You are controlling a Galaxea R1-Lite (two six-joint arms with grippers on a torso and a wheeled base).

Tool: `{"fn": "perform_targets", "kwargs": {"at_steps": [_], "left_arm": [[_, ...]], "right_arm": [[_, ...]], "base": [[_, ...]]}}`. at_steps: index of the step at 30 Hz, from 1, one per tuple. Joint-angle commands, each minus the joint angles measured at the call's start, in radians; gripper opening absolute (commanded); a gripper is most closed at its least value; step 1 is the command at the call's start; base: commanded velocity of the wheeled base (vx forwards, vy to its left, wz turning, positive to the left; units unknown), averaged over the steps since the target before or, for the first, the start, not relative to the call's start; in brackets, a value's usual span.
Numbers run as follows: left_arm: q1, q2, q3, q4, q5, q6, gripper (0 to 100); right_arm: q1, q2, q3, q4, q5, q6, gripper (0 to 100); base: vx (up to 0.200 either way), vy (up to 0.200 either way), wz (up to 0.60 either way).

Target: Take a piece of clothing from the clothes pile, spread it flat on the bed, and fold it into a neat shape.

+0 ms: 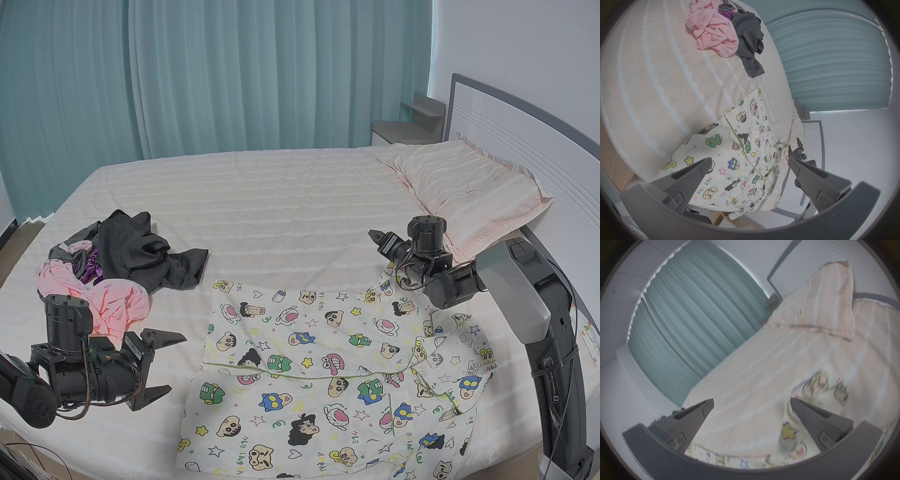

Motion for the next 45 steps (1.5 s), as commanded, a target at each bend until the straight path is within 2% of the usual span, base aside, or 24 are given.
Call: {"fn": "perform_targets", "kwargs": {"at_steps": [1, 11, 14, 19, 26, 33, 34, 45], "left_arm": [[0.000, 0.002, 0.000, 0.000, 0.000, -0.001, 100], [0.000, 0.003, 0.001, 0.000, 0.000, -0.001, 100], [0.000, 0.003, 0.006, 0.000, -0.002, -0.001, 100], [0.000, 0.003, 0.006, 0.000, -0.002, -0.001, 100], [0.000, 0.003, 0.006, 0.000, -0.003, -0.001, 100], [0.000, 0.003, 0.006, 0.000, -0.003, -0.001, 100], [0.000, 0.003, 0.006, 0.000, -0.003, -0.001, 100], [0.000, 0.003, 0.006, 0.000, -0.003, -0.001, 100]], "right_arm": [[-0.024, 0.006, -0.011, 0.005, -0.014, 0.000, 100], [-0.067, -0.009, 0.118, -0.006, -0.001, -0.001, 100], [-0.101, -0.023, 0.157, 0.000, 0.008, -0.027, 100], [-0.137, -0.008, 0.160, 0.016, 0.057, -0.076, 100], [-0.136, 0.028, 0.138, 0.039, 0.112, -0.096, 100], [-0.137, 0.070, 0.048, 0.105, 0.126, -0.096, 100], [-0.142, 0.080, 0.022, 0.126, 0.126, -0.096, 0], [-0.174, 0.072, -0.026, 0.115, 0.124, -0.093, 0]], "base": [[0.000, 0.000, 0.00], [0.000, 0.000, 0.00], [0.000, 0.000, 0.00], [0.000, 0.000, 0.00], [0.000, 0.000, 0.00], [0.000, 0.000, 0.00], [0.000, 0.000, 0.00], [0.000, 0.000, 0.00]]}}
